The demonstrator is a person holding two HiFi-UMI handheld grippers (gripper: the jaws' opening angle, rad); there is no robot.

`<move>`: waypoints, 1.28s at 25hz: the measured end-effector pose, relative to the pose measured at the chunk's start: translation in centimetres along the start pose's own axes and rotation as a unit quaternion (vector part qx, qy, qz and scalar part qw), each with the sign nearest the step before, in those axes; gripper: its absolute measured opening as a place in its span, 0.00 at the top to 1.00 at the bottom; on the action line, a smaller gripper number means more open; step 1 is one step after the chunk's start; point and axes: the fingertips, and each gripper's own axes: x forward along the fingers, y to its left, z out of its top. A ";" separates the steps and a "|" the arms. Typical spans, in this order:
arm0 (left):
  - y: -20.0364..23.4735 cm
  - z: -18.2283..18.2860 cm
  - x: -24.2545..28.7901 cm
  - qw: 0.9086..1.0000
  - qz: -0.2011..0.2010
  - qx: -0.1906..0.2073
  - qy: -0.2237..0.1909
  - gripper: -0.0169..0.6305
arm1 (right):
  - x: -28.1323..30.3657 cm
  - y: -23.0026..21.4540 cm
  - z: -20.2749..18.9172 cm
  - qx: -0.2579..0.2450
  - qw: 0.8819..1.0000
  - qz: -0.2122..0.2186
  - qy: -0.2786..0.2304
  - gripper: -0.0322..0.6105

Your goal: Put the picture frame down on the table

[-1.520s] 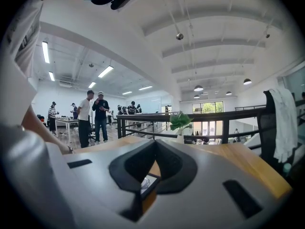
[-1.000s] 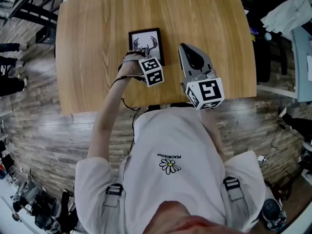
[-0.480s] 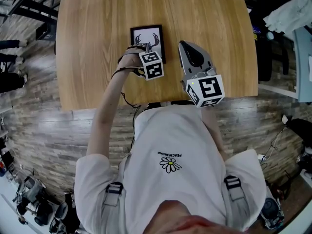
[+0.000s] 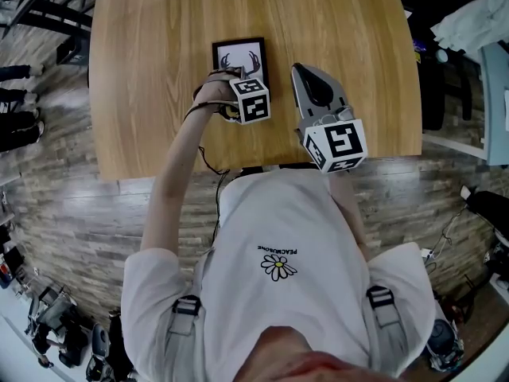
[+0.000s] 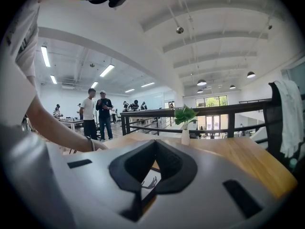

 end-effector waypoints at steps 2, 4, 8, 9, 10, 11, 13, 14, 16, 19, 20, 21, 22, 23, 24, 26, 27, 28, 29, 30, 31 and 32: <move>0.0 0.0 0.0 1.000 -0.003 0.000 -0.004 0.38 | 0.1 -0.2 0.0 0.001 1.000 -0.001 0.001 0.96; 0.1 0.0 0.0 1.000 -0.006 -0.001 -0.006 0.38 | 0.2 -0.3 -0.1 0.002 1.000 -0.001 0.003 0.96; -0.1 0.1 0.1 1.000 -0.012 0.000 -0.007 0.38 | 0.2 -0.4 -0.3 0.003 1.000 -0.001 0.005 0.96; 0.0 0.1 0.1 1.000 -0.014 0.000 -0.007 0.38 | 0.3 -0.4 -0.3 0.003 1.000 0.000 0.005 0.96; 0.0 0.0 0.1 1.000 -0.016 0.000 -0.008 0.38 | 0.4 -0.4 -0.3 0.004 1.000 0.000 0.005 0.96; 0.0 0.0 0.1 1.000 -0.019 0.000 -0.009 0.38 | 0.4 -0.4 -0.3 0.004 1.000 0.000 0.006 0.96; 0.0 -0.1 0.1 1.000 -0.025 0.002 -0.011 0.38 | 0.5 -0.5 -0.5 0.005 1.000 0.000 0.008 0.96; 0.0 -0.1 0.2 1.000 -0.028 0.002 -0.012 0.38 | 0.4 -0.5 -0.5 0.005 1.000 0.000 0.009 0.96; 0.0 0.0 0.2 0.999 -0.042 -0.004 -0.013 0.38 | 0.4 -0.7 -0.6 0.007 1.000 -0.002 0.010 0.96; 0.2 0.1 0.0 0.997 -0.078 -0.023 -0.019 0.38 | 0.3 -1.0 -0.6 0.008 1.000 -0.006 0.009 0.96; 0.2 0.0 -0.1 0.996 -0.085 -0.023 -0.018 0.38 | 0.3 -1.0 -0.6 0.009 1.000 -0.007 0.008 0.96; 0.1 0.0 -0.1 0.996 -0.087 -0.022 -0.016 0.38 | 0.3 -1.0 -0.6 0.010 1.000 -0.008 0.008 0.96; 0.1 -0.1 -0.1 0.996 -0.086 -0.021 -0.014 0.38 | 0.3 -1.1 -0.6 0.010 1.000 -0.009 0.007 0.96; 0.0 -0.1 -0.1 0.996 -0.085 -0.021 -0.013 0.38 | 0.3 -1.1 -0.6 0.011 1.000 -0.010 0.007 0.96; 0.0 -0.1 -0.1 0.996 -0.083 -0.022 -0.014 0.38 | 0.3 -1.2 -0.6 0.012 1.000 -0.010 0.007 0.96; 0.1 0.0 -0.1 0.996 -0.083 -0.024 -0.019 0.38 | 0.2 -1.4 -0.8 0.013 1.000 -0.011 0.008 0.96; 0.1 0.1 0.0 0.996 -0.083 -0.024 -0.022 0.38 | 0.1 -1.4 -0.9 0.014 1.000 -0.012 0.009 0.96; 0.1 0.1 -0.1 0.996 -0.083 -0.025 -0.025 0.38 | 0.0 -1.4 -1.0 0.014 1.000 -0.013 0.009 0.96; 0.1 0.1 -0.1 0.996 -0.081 -0.024 -0.028 0.38 | 0.0 -1.4 -1.0 0.015 1.000 -0.013 0.009 0.96; 0.1 0.1 -0.1 0.996 -0.076 -0.021 -0.031 0.38 | 0.0 -1.4 -1.0 0.016 1.000 -0.013 0.009 0.96; 0.0 0.0 -0.1 0.997 -0.068 -0.014 -0.032 0.38 | 0.0 -1.3 -0.9 0.016 1.000 -0.013 0.008 0.96; -0.1 -0.1 -0.1 0.998 -0.057 -0.005 -0.031 0.38 | 0.0 -1.3 -0.9 0.015 1.000 -0.012 0.008 0.96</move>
